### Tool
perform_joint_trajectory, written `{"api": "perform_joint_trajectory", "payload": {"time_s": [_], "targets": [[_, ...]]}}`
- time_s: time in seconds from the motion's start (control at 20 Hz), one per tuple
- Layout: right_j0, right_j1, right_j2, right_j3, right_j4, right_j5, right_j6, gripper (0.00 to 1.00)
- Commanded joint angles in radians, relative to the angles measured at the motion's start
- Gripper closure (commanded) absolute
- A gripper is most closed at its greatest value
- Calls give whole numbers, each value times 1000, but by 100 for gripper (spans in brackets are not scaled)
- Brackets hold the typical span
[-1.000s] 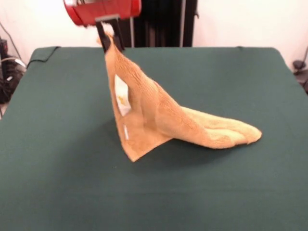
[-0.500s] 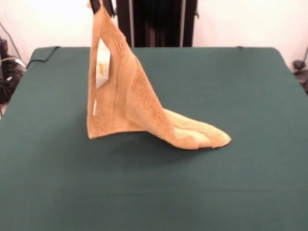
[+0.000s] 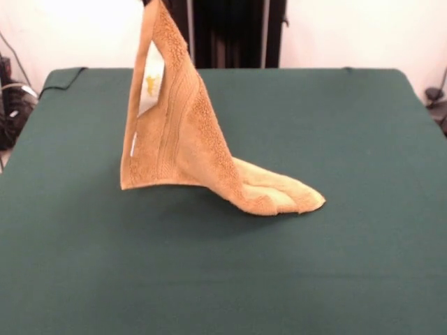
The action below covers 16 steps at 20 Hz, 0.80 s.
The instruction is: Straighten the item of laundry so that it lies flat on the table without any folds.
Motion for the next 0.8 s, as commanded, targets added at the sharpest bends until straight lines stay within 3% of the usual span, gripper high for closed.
{"api": "perform_joint_trajectory", "payload": {"time_s": [0.05, 0.8], "targets": [[36, 4, 59, 256, 26, -207, 10, 100], [70, 53, 30, 339, 30, -417, 101, 100]]}}
